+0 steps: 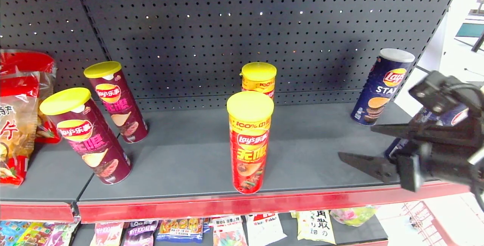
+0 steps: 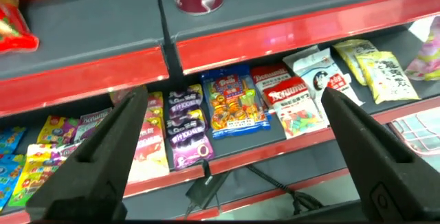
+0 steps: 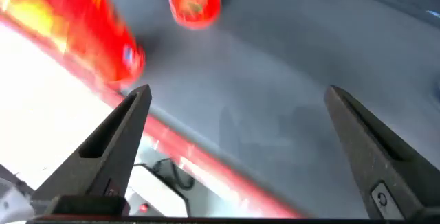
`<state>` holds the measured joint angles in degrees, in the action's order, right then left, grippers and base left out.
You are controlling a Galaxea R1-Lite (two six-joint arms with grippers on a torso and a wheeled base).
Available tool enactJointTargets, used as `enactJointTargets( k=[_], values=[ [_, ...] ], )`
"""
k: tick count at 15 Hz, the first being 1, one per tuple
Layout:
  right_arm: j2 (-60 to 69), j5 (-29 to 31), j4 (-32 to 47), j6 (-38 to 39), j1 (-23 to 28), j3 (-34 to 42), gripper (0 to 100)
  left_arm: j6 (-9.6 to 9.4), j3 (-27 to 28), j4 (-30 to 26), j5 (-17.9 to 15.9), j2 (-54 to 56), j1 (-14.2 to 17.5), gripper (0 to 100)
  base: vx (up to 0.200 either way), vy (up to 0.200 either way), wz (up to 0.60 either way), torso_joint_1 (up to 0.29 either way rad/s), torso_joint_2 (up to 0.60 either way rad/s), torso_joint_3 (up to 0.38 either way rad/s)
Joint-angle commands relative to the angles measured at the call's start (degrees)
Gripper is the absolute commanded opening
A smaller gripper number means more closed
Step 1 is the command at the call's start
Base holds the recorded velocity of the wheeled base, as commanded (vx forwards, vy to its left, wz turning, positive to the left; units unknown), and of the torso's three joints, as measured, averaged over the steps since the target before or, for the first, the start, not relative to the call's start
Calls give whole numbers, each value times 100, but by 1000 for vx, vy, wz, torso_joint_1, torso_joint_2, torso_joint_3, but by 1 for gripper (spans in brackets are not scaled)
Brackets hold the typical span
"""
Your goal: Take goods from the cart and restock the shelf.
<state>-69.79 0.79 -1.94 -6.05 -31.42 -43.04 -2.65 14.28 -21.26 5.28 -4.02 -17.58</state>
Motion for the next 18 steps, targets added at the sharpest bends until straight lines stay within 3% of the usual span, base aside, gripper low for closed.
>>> enactJointTargets(
  k=[1,3,4,6,7,9,11,12,13,15,18],
  values=[
    [2585,598,106,-19,-75,1615,100,1,23,386,-273,-898,0,100,0,0,0,0,0,0],
    [3859,940,528,-37,83,2142,100,-157,5,1203,-739,-2103,9,100,0,0,0,0,0,0],
    [4703,1072,1169,-37,311,2230,100,-236,23,2399,-897,-3272,0,100,0,0,0,0,0,0],
    [5423,1116,1732,-37,637,2169,100,-236,146,3919,-897,-4669,-114,100,0,0,0,0,0,0],
    [5661,1116,1829,-37,892,2213,100,-228,295,4367,-835,-5223,-395,100,0,0,0,0,0,0],
    [5845,1037,1873,-46,1322,2301,100,-157,752,4499,-633,-5943,-940,100,0,0,0,0,0,0],
    [5863,1019,1873,-46,1428,2318,100,168,1218,4525,-247,-6611,-1547,100,0,0,0,0,0,0],
    [5863,1019,1873,-46,1419,2318,100,440,1411,4534,131,-7033,-1890,100,0,0,0,0,0,0],
    [5863,1019,1873,-46,1428,2318,100,563,1508,4543,377,-7315,-2136,100,0,0,0,0,0,0],
    [5872,1037,1873,-37,1428,2309,100,678,1596,4569,509,-7648,-2364,100,0,0,0,0,0,0],
    [5916,1046,1873,-28,1428,2309,100,695,1701,4596,667,-8325,-2382,100,0,0,0,0,0,0]
  ],
)
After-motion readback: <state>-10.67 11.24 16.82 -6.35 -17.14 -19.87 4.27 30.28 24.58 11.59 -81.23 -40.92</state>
